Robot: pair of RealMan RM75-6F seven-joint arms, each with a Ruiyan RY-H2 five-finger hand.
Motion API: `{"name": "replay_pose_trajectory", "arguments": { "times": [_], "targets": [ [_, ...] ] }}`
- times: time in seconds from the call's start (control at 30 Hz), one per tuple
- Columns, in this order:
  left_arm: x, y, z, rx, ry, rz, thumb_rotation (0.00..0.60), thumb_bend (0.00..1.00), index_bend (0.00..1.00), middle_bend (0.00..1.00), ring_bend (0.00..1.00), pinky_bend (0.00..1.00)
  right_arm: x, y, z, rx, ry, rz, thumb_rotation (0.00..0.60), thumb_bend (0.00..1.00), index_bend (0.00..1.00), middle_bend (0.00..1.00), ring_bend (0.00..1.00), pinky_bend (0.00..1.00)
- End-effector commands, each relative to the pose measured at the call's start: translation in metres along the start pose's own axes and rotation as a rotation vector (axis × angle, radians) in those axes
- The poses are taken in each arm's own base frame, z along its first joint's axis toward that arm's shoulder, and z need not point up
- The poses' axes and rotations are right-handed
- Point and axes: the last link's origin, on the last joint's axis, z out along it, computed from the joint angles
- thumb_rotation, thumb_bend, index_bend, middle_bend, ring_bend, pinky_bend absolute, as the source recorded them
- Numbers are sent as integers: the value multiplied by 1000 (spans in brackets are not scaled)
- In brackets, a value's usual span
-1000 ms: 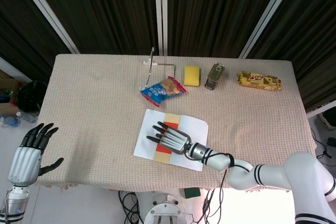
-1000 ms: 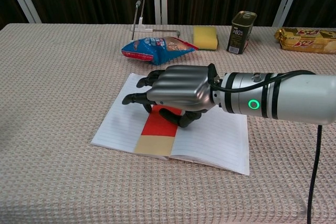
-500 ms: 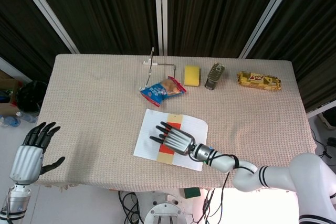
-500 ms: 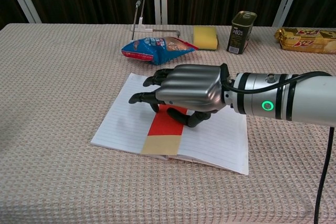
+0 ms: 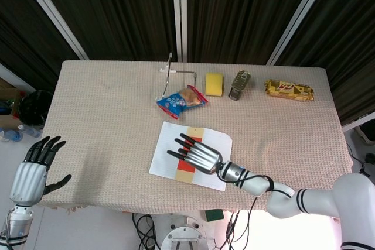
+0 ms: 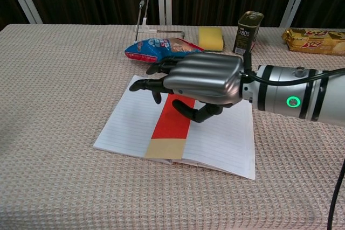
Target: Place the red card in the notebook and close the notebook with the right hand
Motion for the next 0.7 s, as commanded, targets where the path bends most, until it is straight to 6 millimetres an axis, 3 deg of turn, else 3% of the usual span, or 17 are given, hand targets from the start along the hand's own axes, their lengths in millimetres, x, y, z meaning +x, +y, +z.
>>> {"name": "replay_pose_trajectory", "arguments": {
  "times": [0.03,0.2,0.7],
  "targets": [
    [-1,0,-1,1,0,-3,600,25,175,131,89,163,-5,4,-23,-22,-19,23,600,769,0,281,44,62],
    [-3,0,-1,0,-2,-8,600,25,175,131,89,163,-18,13,-37,-58,-64,25,600,769,0,270,44,62],
    [-3,-1,0,1,2,-9,600,24,175,131,89,162,-28,12,-24,-62,-64,72,600,768,0,255,45,62]
  ]
}}
